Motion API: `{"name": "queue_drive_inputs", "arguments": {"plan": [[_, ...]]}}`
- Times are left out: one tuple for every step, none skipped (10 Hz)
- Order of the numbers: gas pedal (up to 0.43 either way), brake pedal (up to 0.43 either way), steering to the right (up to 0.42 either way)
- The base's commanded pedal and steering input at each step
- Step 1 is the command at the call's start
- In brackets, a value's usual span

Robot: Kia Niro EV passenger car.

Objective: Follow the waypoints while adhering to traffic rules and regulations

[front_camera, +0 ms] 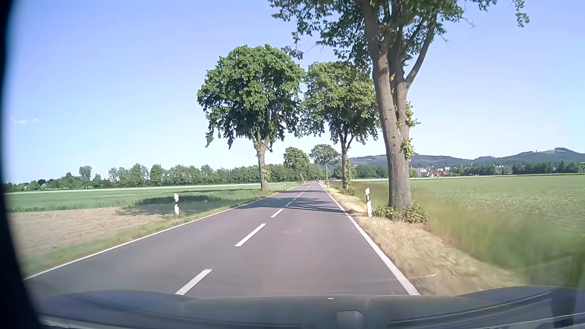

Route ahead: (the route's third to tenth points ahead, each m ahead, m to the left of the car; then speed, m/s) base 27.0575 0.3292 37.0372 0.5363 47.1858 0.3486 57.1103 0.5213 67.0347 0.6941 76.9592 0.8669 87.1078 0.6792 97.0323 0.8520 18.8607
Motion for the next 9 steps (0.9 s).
{"name": "queue_drive_inputs", "arguments": {"plan": [[0.299, 0.006, 0.001], [0.299, 0.006, 0.001], [0.299, 0.006, 0.0], [0.299, 0.006, 0.001], [0.299, 0.006, 0.0], [0.299, 0.006, 0.0], [0.299, 0.006, 0.0], [0.299, 0.006, 0.0], [0.299, 0.006, -0.001]]}}
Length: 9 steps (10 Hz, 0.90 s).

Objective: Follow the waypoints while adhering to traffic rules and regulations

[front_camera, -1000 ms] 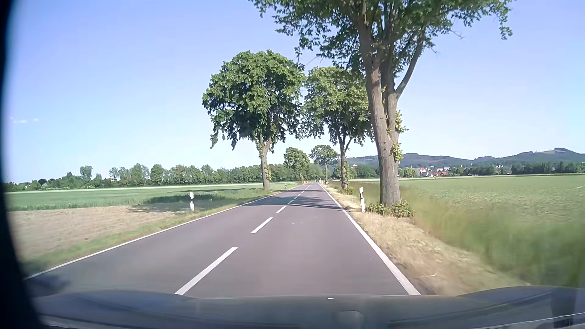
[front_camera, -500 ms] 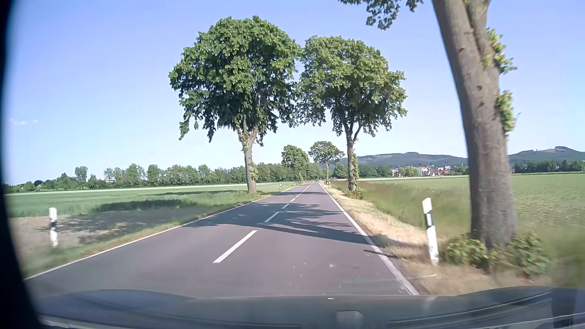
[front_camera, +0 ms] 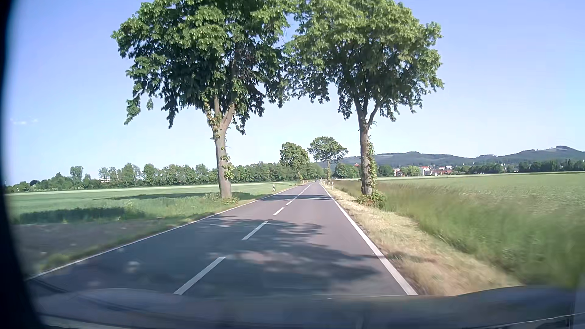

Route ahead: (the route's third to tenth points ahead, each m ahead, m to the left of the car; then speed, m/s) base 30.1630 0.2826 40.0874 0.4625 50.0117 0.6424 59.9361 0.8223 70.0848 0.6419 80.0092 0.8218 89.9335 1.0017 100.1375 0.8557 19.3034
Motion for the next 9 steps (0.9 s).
{"name": "queue_drive_inputs", "arguments": {"plan": [[0.299, 0.006, 0.0], [0.299, 0.006, 0.0], [0.299, 0.006, 0.0], [0.287, 0.006, 0.001], [0.287, 0.006, 0.003], [0.287, 0.006, 0.001], [0.287, 0.006, 0.0], [0.287, 0.006, 0.0], [0.287, 0.006, -0.001]]}}
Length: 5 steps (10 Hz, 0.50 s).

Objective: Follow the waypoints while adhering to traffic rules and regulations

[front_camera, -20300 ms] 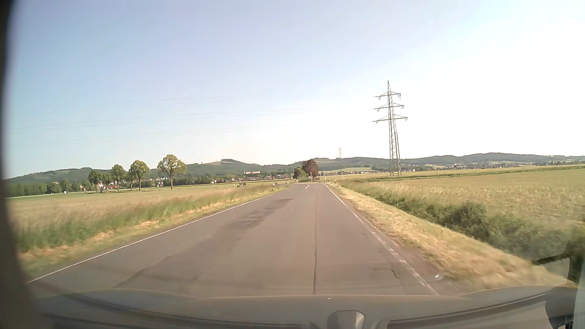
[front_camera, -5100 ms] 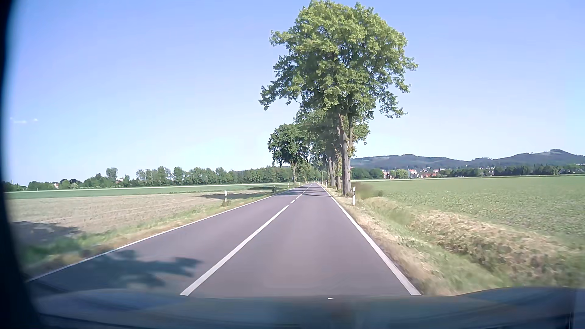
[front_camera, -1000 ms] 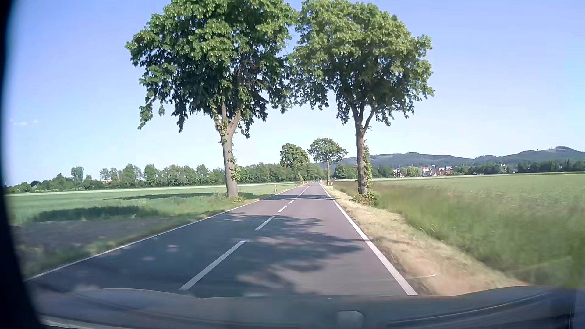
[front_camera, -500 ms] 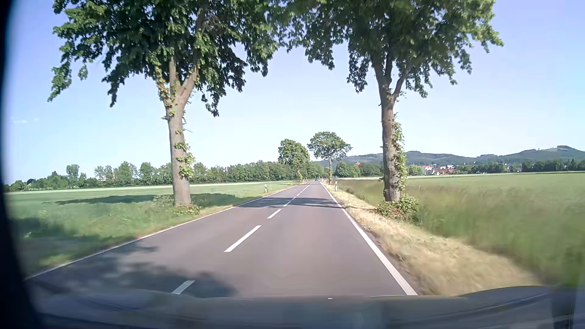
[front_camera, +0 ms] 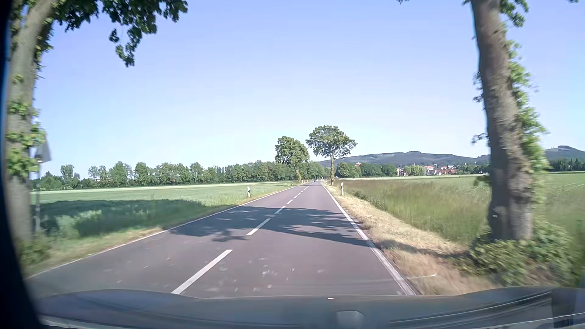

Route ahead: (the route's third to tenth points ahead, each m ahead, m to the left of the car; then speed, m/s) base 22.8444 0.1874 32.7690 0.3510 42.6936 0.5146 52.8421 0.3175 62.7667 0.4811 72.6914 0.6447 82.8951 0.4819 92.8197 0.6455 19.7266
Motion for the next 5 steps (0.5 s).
{"name": "queue_drive_inputs", "arguments": {"plan": [[0.287, 0.006, -0.001], [0.287, 0.006, -0.002], [0.287, 0.006, -0.001], [0.287, 0.006, -0.002], [0.287, 0.006, 0.0]]}}
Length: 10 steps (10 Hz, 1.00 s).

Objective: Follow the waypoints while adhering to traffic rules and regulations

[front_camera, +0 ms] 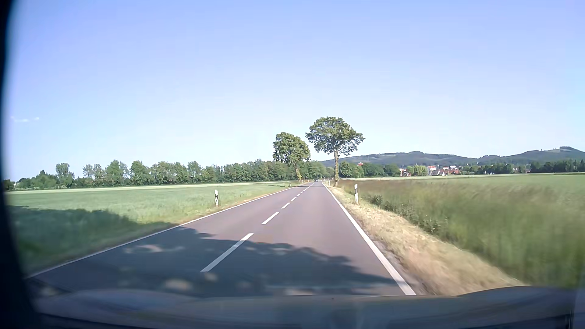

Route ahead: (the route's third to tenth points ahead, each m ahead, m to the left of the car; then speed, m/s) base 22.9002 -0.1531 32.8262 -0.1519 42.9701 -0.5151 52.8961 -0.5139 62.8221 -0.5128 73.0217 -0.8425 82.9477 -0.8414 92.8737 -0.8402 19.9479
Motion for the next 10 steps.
{"name": "queue_drive_inputs", "arguments": {"plan": [[0.287, 0.006, 0.0], [0.28, 0.006, 0.0], [0.28, 0.006, 0.0], [0.28, 0.006, 0.0], [0.28, 0.006, 0.0], [0.268, 0.006, 0.0], [0.268, 0.006, 0.002], [0.26, 0.006, 0.004], [0.248, 0.006, 0.004], [0.248, 0.006, 0.004]]}}
